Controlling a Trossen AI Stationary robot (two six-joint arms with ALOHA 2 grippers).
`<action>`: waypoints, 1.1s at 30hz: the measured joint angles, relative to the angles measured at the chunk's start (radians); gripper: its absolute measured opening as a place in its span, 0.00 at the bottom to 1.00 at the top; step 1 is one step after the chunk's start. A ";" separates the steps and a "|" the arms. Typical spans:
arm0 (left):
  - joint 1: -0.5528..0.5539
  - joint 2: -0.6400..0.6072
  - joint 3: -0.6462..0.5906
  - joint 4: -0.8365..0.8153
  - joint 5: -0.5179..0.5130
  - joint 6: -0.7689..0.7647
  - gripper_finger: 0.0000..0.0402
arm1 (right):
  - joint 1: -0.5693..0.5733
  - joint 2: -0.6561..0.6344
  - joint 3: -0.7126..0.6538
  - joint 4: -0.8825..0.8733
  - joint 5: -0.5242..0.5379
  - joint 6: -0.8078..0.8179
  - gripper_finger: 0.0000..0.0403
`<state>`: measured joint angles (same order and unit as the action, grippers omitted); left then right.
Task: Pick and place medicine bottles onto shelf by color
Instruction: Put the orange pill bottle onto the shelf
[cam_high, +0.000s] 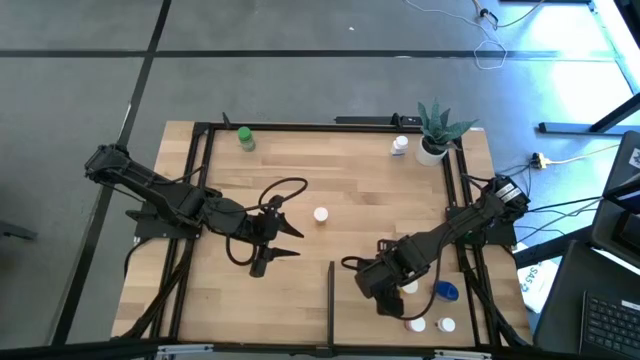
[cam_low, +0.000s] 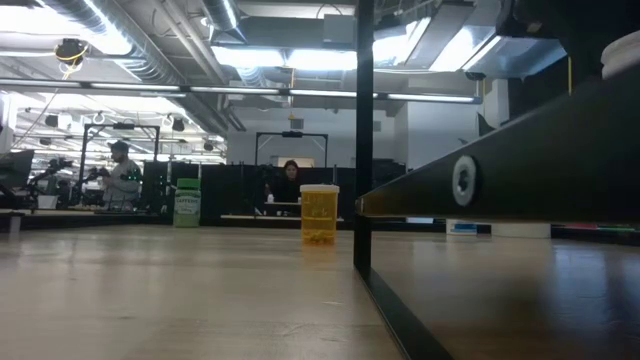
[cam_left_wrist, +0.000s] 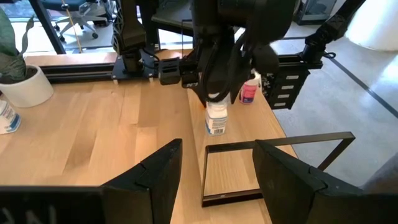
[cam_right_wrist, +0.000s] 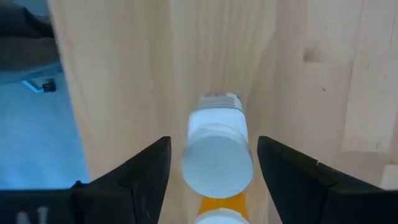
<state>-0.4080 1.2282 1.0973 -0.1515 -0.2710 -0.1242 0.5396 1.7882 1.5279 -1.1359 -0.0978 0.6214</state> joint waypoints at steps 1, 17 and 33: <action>0.000 0.000 0.000 -0.003 0.000 0.000 0.47 | 0.000 0.000 0.010 0.001 0.000 -0.001 0.60; 0.000 0.000 0.000 -0.110 -0.004 -0.137 0.47 | -0.036 -0.001 0.315 -0.162 0.179 -0.053 0.60; 0.165 -0.053 -0.002 -0.296 -0.007 -0.360 0.47 | -0.235 -0.005 0.611 -0.313 0.291 -0.345 0.60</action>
<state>-0.2434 1.1753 1.0958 -0.4471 -0.2780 -0.4844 0.3049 1.7828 2.1387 -1.4486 0.1928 0.2769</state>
